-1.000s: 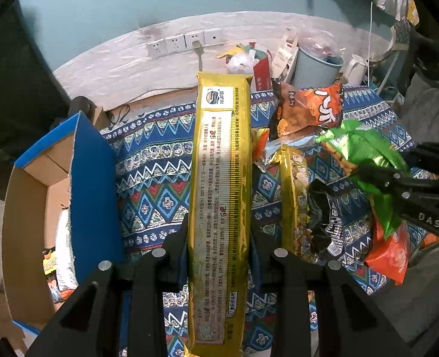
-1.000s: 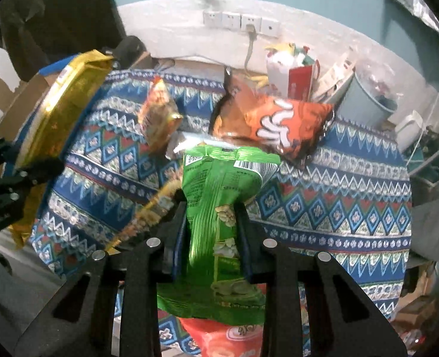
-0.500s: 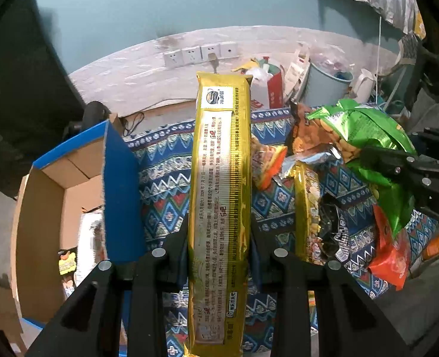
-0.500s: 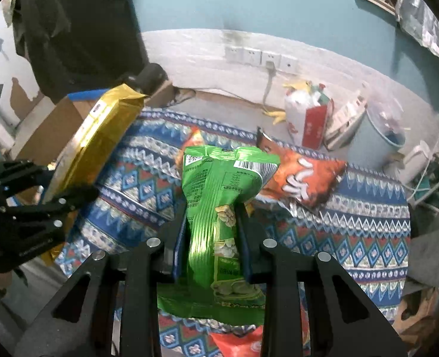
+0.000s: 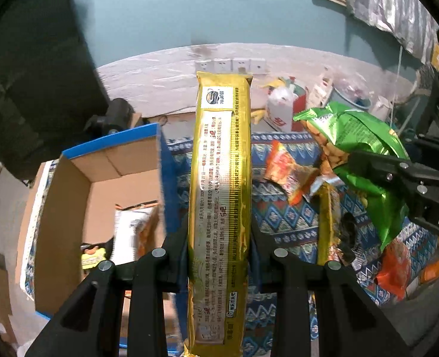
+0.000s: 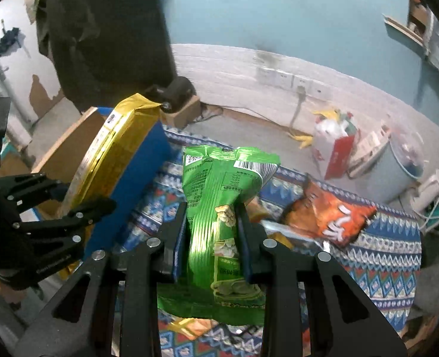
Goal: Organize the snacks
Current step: 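Carry both packs to the box and release the yellow pack from left tool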
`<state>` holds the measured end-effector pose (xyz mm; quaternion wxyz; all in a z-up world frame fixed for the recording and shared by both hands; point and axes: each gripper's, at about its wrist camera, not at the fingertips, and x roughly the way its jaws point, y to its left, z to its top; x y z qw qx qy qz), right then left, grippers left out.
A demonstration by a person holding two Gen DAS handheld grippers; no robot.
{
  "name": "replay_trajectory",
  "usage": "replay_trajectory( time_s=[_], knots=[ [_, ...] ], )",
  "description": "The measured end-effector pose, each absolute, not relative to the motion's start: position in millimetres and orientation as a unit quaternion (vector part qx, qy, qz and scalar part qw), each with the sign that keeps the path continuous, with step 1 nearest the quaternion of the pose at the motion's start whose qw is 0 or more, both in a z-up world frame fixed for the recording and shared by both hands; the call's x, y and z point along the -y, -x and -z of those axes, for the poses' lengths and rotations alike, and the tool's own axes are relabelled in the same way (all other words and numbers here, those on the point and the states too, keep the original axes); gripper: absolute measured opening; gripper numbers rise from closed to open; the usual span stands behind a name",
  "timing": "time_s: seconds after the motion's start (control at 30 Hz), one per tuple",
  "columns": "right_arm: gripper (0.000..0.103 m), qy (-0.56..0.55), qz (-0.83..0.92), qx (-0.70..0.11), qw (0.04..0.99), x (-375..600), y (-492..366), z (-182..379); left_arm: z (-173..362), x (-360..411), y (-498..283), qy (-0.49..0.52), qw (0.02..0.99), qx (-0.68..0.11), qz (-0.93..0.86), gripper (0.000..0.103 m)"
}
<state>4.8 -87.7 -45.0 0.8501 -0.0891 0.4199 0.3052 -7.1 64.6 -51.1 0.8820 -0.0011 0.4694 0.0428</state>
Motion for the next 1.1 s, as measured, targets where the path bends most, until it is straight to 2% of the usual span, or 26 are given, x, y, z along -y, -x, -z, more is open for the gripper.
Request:
replay_trajectory(
  time_s=[0.53,1.1],
  knots=[
    [0.028,0.108,-0.369,-0.408,0.828,-9,-2,33,49,-158,37,0.059,0.876,-0.464,-0.12,0.033],
    [0.028,0.137,-0.409,-0.424,0.796,-101,5,49,77,-232,51,0.103,0.842,-0.493,-0.192,0.033]
  ],
)
